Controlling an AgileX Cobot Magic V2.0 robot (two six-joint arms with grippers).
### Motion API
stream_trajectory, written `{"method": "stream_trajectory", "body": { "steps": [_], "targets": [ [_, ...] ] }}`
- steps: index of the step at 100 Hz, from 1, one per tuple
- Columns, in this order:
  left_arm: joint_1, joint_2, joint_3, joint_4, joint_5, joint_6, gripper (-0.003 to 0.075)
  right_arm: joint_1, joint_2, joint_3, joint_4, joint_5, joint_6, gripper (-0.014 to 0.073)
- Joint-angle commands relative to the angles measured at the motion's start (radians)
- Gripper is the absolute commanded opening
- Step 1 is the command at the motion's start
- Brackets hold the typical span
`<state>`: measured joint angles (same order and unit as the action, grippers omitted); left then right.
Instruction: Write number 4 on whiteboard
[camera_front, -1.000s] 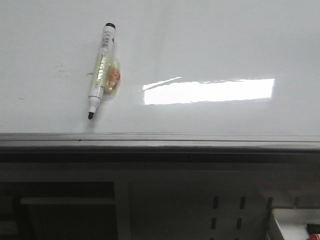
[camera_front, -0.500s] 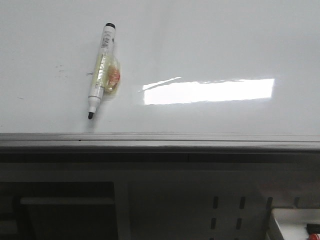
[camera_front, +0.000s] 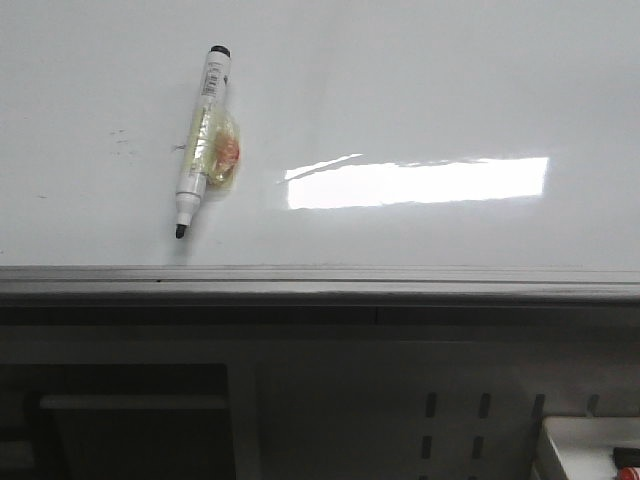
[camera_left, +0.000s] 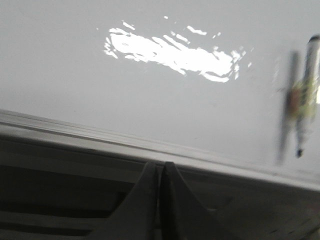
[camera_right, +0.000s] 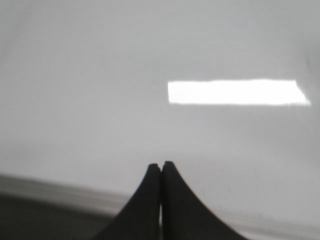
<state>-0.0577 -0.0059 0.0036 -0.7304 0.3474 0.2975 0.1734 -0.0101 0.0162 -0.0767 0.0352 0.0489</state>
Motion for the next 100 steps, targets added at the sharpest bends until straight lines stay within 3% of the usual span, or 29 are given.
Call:
{"method": "stream_trajectory", "body": {
  "steps": [1, 10, 15, 31, 39, 58, 75, 82, 89, 100],
  "targets": [
    [0.002, -0.023, 0.035, -0.228, -0.103, -0.009, -0.002, -0.007, -0.014, 0.019, 0.066, -0.234, -0.003, -0.0064],
    [0.002, -0.023, 0.035, -0.364, -0.124, -0.009, -0.002, -0.007, -0.014, 0.018, 0.129, -0.236, -0.003, -0.0064],
    [0.002, -0.023, 0.035, -0.438, -0.124, -0.009, -0.002, -0.007, -0.014, 0.018, 0.229, -0.218, -0.003, -0.0064],
    [0.0, -0.023, 0.012, -0.515, -0.145, 0.008, -0.002, -0.007, -0.014, -0.006, 0.437, -0.212, -0.003, -0.0064],
    [-0.003, -0.023, -0.028, -0.488, -0.116, 0.103, -0.002, -0.007, -0.014, -0.051, 0.439, -0.166, -0.005, -0.0064],
    [-0.003, 0.078, -0.206, -0.347, -0.024, 0.27, -0.002, -0.007, 0.044, -0.21, 0.349, 0.099, -0.015, -0.0064],
    [-0.003, 0.279, -0.388, -0.151, 0.138, 0.373, -0.0012, -0.007, 0.159, -0.327, 0.304, 0.164, -0.026, -0.0062],
    [-0.01, 0.36, -0.445, -0.128, 0.157, 0.399, 0.0047, -0.007, 0.209, -0.373, 0.304, 0.2, -0.049, -0.004],
    [-0.035, 0.417, -0.488, -0.127, 0.147, 0.403, 0.0157, -0.007, 0.252, -0.418, 0.304, 0.235, -0.07, 0.0035],
    [-0.085, 0.501, -0.534, -0.127, 0.147, 0.405, 0.0352, -0.007, 0.302, -0.474, 0.309, 0.265, -0.07, 0.0232]
  ]
}}
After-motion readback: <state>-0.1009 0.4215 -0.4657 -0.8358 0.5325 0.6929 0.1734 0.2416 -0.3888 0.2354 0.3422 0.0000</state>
